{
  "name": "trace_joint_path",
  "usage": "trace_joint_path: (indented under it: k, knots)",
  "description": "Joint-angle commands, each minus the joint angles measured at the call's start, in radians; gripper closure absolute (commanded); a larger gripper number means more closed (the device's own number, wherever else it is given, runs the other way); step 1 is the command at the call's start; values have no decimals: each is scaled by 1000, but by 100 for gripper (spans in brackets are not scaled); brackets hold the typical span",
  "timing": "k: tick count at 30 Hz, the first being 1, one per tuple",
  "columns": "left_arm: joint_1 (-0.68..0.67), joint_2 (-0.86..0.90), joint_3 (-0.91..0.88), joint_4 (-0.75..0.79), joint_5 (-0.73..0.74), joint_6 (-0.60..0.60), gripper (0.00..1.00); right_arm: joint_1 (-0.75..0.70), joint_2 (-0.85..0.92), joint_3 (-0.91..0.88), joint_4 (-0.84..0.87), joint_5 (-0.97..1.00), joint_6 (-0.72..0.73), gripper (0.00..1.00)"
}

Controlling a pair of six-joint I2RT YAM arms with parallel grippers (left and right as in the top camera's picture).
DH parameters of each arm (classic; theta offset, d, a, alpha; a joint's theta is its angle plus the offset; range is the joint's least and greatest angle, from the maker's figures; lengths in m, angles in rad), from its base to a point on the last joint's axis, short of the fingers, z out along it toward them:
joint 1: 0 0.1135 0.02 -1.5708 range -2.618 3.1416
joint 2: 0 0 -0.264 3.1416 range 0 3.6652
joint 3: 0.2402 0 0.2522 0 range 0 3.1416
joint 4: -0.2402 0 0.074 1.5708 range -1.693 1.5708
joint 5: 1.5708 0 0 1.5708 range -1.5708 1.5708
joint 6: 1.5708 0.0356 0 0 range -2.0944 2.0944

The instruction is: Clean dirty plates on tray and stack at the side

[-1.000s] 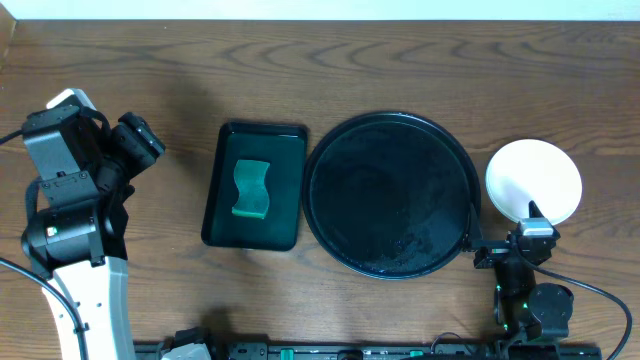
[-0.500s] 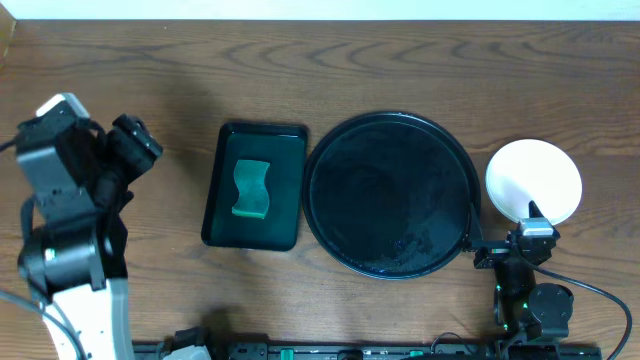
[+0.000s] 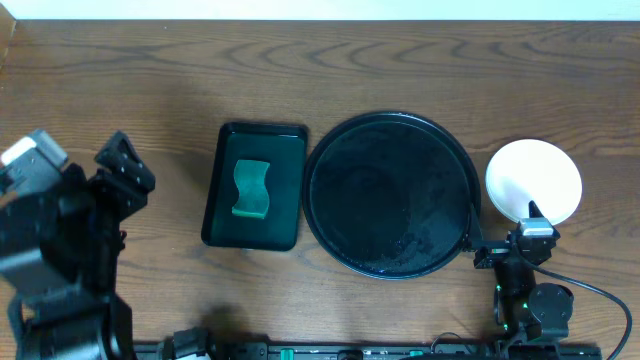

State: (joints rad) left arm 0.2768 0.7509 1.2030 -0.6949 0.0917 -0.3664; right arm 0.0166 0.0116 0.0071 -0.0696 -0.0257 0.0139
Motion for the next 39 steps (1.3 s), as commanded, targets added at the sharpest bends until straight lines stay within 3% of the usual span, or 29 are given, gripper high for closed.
trace_joint_path:
  k: [1, 19, 39]
  knots:
    - [-4, -55, 8, 0, 2, -5, 21, -8, -6, -2, -5, 10, -8, 1]
    - [-34, -156, -19, -1, 5, -5, 21, -8, -5, -2, -5, 10, -8, 1]
    - [-169, -472, -94, -34, 3, -5, 21, -8, -5, -2, -5, 10, -8, 1]
